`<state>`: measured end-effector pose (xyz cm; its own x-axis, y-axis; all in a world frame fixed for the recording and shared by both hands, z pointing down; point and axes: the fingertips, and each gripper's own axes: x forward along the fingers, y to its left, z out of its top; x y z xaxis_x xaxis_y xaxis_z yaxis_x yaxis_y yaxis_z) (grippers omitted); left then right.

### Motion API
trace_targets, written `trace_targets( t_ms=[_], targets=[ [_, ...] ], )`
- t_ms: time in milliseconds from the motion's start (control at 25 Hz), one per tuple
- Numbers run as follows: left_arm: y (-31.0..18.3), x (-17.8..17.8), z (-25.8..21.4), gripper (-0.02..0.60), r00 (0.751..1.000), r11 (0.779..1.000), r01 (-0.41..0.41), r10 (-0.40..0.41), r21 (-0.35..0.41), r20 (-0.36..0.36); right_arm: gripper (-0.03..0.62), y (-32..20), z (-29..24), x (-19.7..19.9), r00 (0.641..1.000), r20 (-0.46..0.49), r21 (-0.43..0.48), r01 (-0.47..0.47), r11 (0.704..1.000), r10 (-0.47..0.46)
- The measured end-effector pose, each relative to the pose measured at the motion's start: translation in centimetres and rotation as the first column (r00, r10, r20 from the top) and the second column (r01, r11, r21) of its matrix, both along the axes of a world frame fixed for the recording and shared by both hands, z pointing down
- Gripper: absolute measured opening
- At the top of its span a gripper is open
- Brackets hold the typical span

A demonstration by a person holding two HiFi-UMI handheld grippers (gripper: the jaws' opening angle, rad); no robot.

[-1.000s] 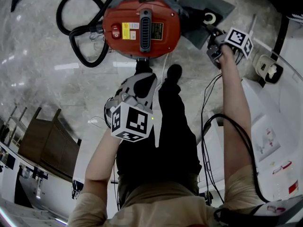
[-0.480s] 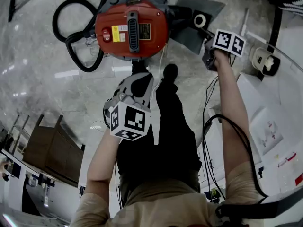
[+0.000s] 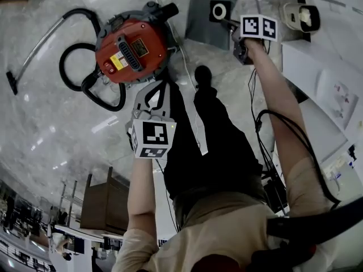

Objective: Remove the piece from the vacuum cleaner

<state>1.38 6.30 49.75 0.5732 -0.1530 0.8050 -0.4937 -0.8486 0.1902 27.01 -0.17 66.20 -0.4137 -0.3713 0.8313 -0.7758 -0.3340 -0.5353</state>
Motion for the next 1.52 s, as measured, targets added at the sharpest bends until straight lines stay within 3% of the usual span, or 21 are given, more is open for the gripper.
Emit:
trace_targets(
  t_ms=[240, 480, 840, 1080, 1280, 1520],
  targets=[
    [-1.3, 2.6, -3.1, -0.003, 0.997, 0.995, -0.07, 0.071, 0.065, -0.019, 0.026, 2.1, -3.5, 4.1, 0.997, -0.01, 0.043, -0.076, 0.996, 0.076],
    [1.1, 4.7, -5.4, -0.003, 0.992, 0.988, -0.127, 0.128, 0.084, 0.004, 0.026, 5.5, -6.8, 7.7, 0.991, -0.002, 0.084, -0.131, 0.988, 0.131],
    [3.7, 6.8, -9.0, -0.003, 0.996, 0.99, -0.093, 0.091, 0.11, 0.021, 0.026, 9.4, -9.7, 10.8, 0.984, 0.031, 0.102, -0.179, 0.978, 0.177],
    [6.2, 8.2, -12.0, -0.003, 0.998, 0.992, -0.056, 0.055, 0.116, 0.009, 0.026, 11.2, -12.3, 11.5, 0.986, 0.049, 0.11, -0.162, 0.981, 0.157],
    [6.4, 9.2, -14.1, -0.003, 0.997, 0.988, -0.071, 0.071, 0.139, 0.009, 0.026, 11.8, -14.2, 12.7, 0.986, 0.05, 0.109, -0.162, 0.981, 0.158],
    [5.0, 7.3, -15.8, -0.003, 0.997, 0.986, -0.074, 0.072, 0.152, 0.02, 0.026, 11.9, -16.6, 10.5, 0.994, 0.007, 0.111, -0.105, 0.988, 0.105]
  ],
)
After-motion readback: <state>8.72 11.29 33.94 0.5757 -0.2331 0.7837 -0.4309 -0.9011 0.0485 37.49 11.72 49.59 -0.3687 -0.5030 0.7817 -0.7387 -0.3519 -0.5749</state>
